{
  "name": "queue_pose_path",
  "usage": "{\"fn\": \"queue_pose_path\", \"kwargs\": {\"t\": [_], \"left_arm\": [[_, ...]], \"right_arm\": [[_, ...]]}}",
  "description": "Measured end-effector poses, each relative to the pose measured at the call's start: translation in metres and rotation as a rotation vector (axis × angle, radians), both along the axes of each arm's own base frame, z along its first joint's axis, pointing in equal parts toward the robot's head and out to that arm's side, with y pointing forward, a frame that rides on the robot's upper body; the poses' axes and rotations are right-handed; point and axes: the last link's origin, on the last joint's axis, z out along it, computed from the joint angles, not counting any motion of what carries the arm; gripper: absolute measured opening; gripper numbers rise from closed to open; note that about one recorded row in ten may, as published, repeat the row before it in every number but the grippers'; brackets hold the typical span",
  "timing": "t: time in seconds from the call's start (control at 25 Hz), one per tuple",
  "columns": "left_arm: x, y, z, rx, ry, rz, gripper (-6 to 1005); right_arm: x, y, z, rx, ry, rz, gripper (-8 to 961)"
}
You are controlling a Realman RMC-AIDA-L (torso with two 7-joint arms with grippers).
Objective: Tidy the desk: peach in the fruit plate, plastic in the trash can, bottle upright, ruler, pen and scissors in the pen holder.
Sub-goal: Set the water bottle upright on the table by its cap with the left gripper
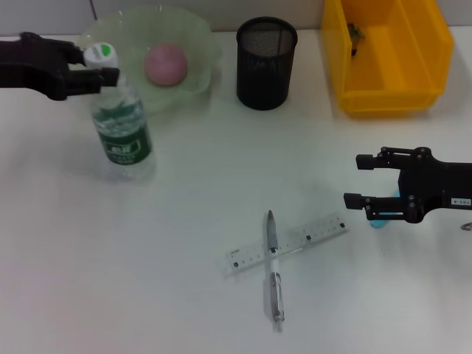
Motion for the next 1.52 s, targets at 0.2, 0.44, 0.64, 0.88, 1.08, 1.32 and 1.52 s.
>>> {"fn": "queue_pose_path", "kwargs": {"t": [0.2,0.44,0.64,0.88,1.08,1.32,1.52], "left_arm": [[-0.01,-0.002,0.006,0.051,-0.004,0.0,507],[-0.018,-0.001,0.007,0.091,0.009,0.014,513],[-0.023,0.0,0.008,0.118,0.021,0.023,518],[-0.028,0.002,0.009,0.148,0.033,0.042,525],[-0.03,0.002,0.008,0.15,0.036,0.048,530],[-0.031,0.001,0.006,0.148,0.037,0.046,536],[-0.031,0.001,0.005,0.146,0.037,0.044,541]], "right_arm": [[0.0,0.0,0.0,-0.001,0.0,0.0,760],[0.0,0.0,0.0,-0.001,-0.001,0.0,760],[0.0,0.0,0.0,-0.003,-0.002,0.0,759],[0.0,-0.001,-0.001,-0.004,-0.001,0.0,759],[0.0,-0.001,-0.001,-0.005,-0.001,-0.001,759],[0.0,-0.001,-0.001,-0.006,-0.002,-0.001,760],[0.001,-0.001,0.0,0.001,0.0,0.002,760]]}}
